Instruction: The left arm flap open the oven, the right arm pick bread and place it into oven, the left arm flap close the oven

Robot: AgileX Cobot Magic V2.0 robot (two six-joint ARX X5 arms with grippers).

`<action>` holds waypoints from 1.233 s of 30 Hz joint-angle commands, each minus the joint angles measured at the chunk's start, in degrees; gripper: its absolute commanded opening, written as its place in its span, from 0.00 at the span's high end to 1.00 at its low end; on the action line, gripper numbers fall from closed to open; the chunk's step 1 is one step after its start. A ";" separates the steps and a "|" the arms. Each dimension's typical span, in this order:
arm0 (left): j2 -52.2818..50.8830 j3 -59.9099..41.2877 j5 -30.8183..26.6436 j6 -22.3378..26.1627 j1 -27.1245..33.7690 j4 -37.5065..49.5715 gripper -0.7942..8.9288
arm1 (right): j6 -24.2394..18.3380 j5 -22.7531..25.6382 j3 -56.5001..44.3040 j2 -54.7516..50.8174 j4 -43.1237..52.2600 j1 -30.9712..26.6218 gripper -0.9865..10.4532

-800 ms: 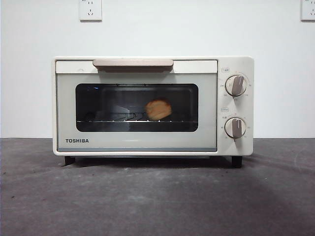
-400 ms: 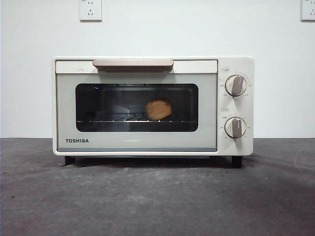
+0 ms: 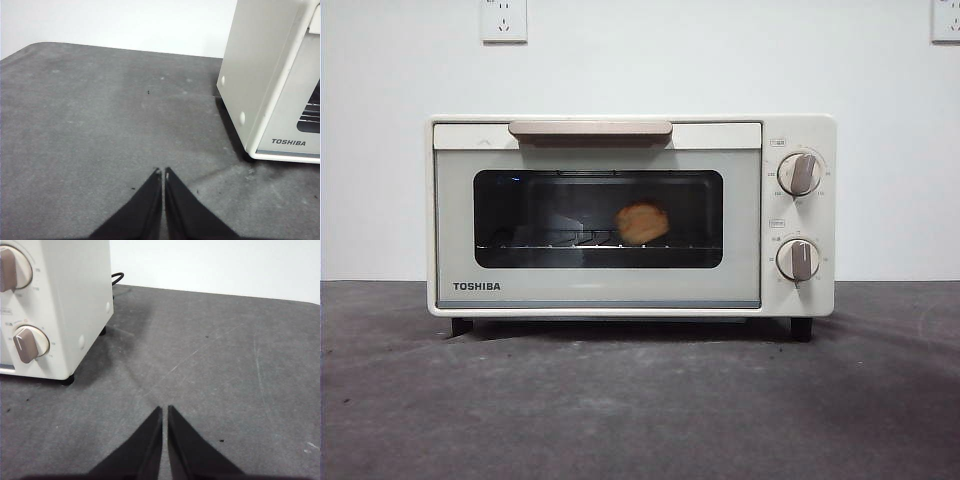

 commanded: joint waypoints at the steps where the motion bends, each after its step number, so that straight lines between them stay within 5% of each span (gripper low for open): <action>1: -0.07 -1.18 -0.15 0.92 0.00 -0.31 0.91 | -0.55 0.02 -0.37 -0.09 0.33 0.02 0.90; 37: -0.07 -1.18 -0.15 0.92 -0.26 -0.31 0.91 | -0.52 0.02 -0.37 -0.09 0.85 0.04 0.90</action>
